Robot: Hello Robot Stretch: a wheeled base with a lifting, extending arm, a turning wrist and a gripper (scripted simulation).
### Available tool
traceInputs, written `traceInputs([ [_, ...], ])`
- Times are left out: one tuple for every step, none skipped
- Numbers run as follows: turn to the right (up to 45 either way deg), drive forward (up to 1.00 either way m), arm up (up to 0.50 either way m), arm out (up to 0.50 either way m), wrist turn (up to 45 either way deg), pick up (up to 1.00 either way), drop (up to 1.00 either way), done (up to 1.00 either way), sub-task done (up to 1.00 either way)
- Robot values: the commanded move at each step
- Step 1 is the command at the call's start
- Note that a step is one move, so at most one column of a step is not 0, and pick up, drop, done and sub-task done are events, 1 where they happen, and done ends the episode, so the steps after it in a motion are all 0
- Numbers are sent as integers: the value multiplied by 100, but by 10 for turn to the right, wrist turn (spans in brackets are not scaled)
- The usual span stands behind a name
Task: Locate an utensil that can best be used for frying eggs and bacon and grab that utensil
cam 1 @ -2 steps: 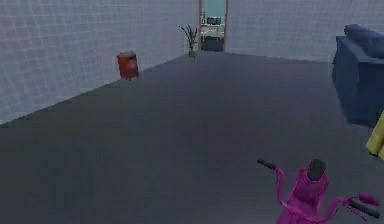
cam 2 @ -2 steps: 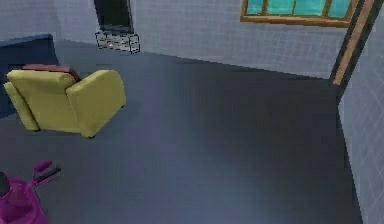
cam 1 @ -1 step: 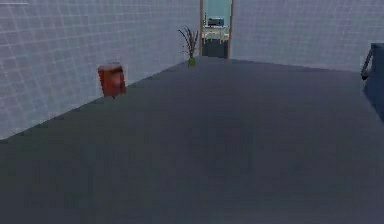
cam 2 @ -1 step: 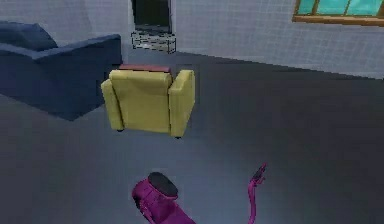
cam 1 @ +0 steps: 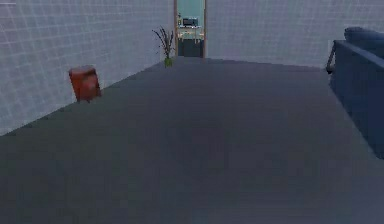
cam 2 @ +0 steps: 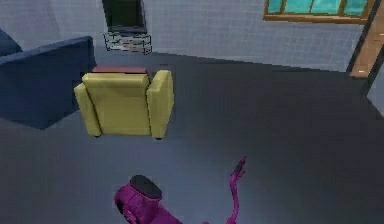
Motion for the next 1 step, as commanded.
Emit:
traceInputs([
  [0,25,0,0,0,0,0,0,0],
])
